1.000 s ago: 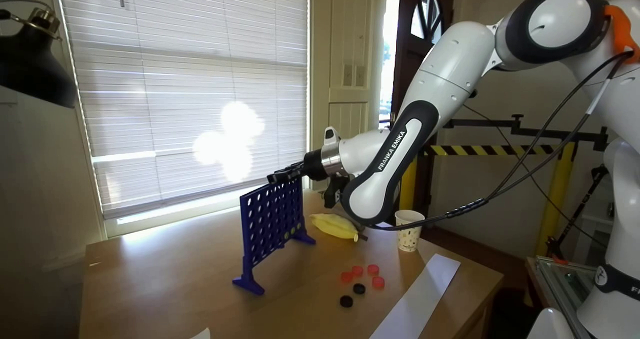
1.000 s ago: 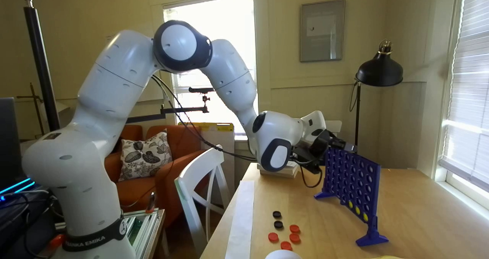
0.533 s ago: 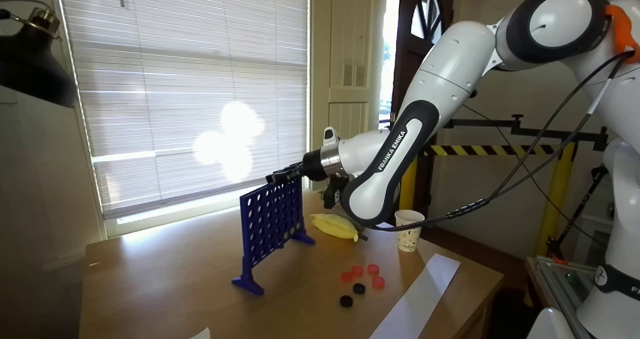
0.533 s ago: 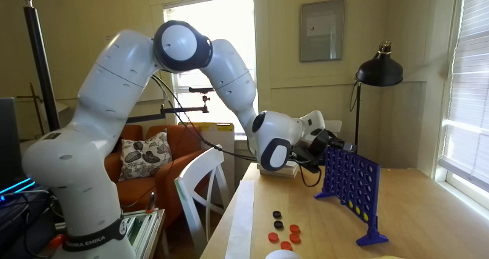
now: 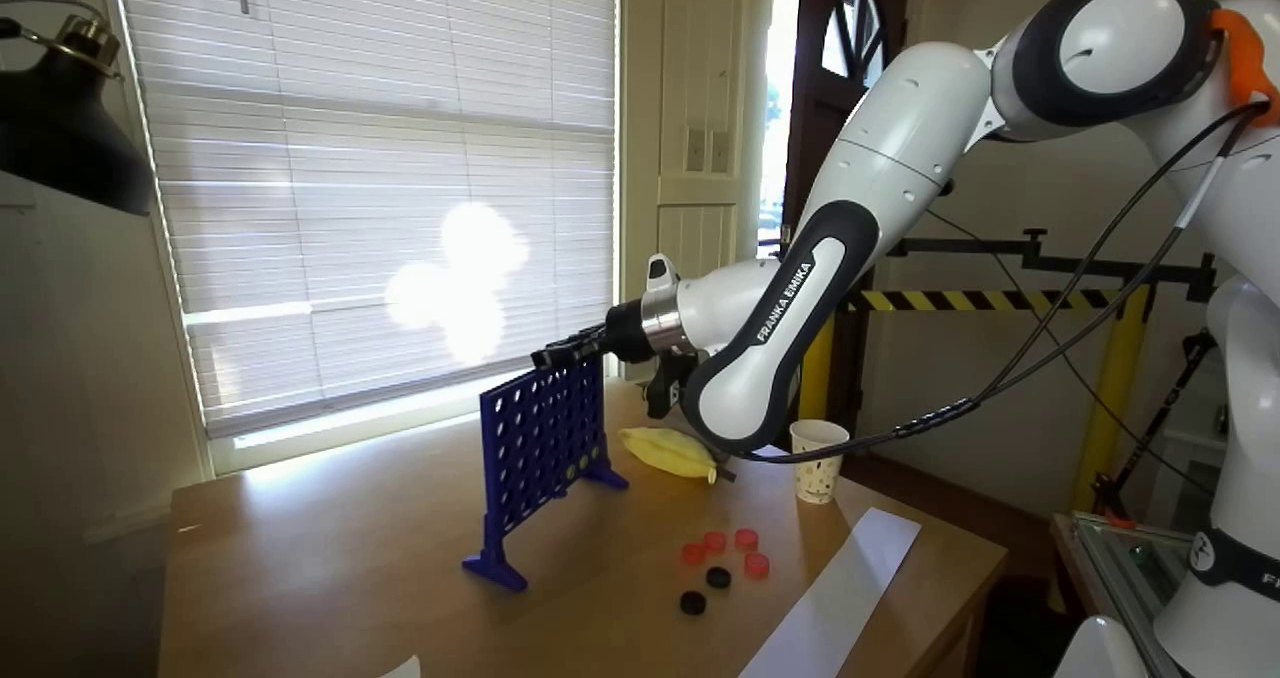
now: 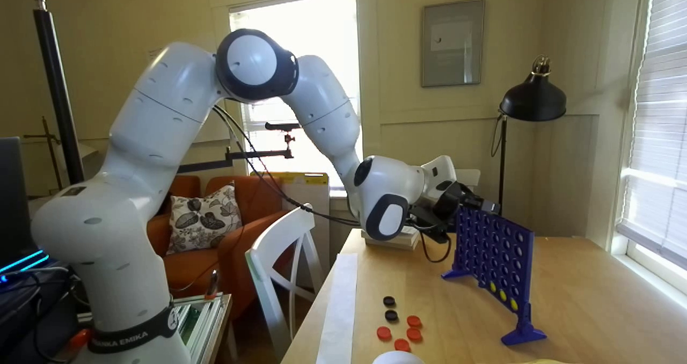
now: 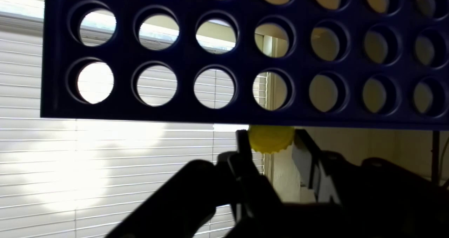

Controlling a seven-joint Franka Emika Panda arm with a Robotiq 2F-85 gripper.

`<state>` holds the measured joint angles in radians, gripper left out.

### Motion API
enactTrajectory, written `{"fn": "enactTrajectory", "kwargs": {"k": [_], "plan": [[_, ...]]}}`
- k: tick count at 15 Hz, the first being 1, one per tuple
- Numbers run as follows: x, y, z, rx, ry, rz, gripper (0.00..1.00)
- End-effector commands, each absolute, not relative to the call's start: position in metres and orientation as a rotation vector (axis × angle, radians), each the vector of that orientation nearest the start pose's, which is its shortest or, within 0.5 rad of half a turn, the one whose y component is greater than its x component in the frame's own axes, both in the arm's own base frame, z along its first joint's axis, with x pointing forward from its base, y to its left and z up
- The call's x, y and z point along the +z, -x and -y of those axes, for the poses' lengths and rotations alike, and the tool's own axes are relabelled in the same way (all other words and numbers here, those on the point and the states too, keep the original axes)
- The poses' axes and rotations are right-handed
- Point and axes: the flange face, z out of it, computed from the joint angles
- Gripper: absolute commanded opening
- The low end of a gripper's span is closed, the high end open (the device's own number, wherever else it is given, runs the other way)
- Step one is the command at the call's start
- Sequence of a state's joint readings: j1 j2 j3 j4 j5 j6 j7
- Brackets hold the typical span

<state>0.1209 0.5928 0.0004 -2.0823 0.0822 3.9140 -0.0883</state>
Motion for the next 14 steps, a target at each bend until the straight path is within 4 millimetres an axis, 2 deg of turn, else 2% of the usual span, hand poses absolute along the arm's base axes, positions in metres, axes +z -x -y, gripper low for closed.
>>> {"fn": "enactTrajectory", "kwargs": {"k": [1, 6, 7, 14], "plan": [[0.2887, -0.6149, -0.0667, -1.826, 2.543, 0.133, 0.62], [0.2885, -0.6140, -0.0689, -1.824, 2.540, 0.139, 0.96], [0.2887, -0.6140, -0.0692, -1.825, 2.540, 0.140, 0.99], [0.2933, -0.6111, -0.0740, -1.845, 2.516, 0.152, 1.00]]}}
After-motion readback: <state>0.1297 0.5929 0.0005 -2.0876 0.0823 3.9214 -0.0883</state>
